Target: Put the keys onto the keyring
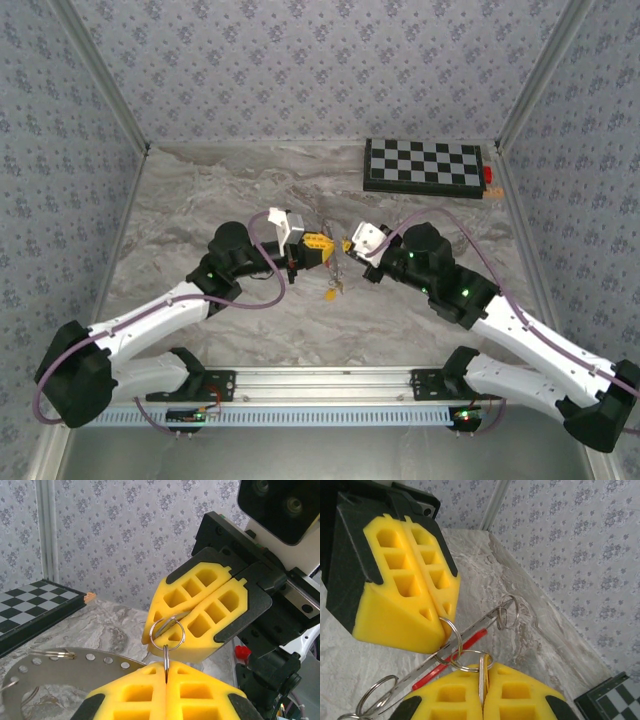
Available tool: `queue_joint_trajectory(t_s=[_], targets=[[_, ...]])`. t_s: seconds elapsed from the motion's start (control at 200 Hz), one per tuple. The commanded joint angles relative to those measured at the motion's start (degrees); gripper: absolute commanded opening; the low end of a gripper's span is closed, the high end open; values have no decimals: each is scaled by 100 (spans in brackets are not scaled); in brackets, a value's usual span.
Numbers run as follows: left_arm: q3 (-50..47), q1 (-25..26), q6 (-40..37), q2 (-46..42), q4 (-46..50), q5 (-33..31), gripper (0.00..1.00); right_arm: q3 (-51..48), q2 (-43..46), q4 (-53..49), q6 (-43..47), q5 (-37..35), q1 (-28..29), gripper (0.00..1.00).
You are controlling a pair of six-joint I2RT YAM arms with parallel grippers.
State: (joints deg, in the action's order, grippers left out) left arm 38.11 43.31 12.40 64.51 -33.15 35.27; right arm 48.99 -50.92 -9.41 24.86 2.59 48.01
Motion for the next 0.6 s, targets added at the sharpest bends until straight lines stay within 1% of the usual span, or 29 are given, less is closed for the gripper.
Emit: queue_joint_trajectory(t_s=[0.0, 0.24, 0.34, 0.595], targets=[[213, 26, -142, -114, 132, 72, 0, 300, -6, -223, 304, -360, 72, 0], [222, 36, -196, -163, 229, 102, 0, 444, -223, -478, 666, -840, 404, 0], [286, 29, -222, -84, 321, 248, 0, 539, -298, -541, 769, -882, 478, 0], [332, 50, -263, 21, 384, 355, 0, 733, -518, -768, 980, -1045, 707, 0]])
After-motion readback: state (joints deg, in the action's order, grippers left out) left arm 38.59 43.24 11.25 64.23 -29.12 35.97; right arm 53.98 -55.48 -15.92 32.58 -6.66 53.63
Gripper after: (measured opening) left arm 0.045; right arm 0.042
